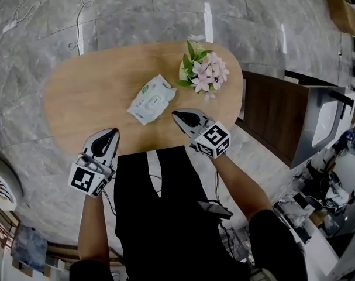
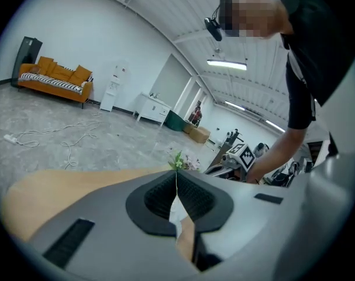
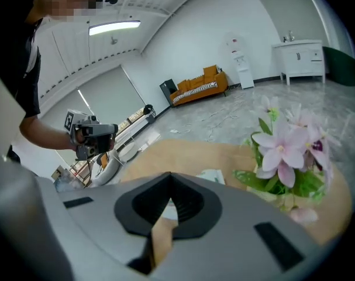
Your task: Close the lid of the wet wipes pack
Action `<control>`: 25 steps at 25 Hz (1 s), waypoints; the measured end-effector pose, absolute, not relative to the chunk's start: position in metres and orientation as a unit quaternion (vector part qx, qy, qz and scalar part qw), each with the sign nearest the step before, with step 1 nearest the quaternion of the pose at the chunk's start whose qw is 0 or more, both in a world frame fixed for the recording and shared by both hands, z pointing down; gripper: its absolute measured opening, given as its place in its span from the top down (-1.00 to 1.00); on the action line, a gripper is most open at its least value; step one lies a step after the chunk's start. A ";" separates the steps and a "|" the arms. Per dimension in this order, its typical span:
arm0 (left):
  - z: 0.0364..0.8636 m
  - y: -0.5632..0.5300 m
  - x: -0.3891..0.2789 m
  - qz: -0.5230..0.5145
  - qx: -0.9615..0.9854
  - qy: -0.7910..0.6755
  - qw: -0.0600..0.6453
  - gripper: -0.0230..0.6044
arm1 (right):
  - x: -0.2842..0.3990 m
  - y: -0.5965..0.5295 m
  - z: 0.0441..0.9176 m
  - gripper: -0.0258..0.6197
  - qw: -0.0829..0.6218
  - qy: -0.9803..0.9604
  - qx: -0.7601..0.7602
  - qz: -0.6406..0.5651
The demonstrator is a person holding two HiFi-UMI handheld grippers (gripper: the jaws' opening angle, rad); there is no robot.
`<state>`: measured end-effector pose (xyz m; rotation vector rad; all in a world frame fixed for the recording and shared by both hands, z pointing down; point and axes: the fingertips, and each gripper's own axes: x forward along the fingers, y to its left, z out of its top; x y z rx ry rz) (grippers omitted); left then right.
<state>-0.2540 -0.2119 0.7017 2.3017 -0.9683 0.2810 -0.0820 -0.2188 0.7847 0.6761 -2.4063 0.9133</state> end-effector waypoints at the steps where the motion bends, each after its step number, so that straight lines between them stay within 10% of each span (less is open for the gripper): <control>1: 0.709 -0.213 -0.252 0.107 0.872 -0.362 0.312 0.87 | -0.080 -0.217 0.793 0.89 0.243 -0.875 0.249 0.337; 25: 0.779 -0.218 -0.267 0.080 0.859 -0.372 0.342 0.87 | -0.123 -0.227 0.878 0.89 0.276 -0.872 0.213 0.344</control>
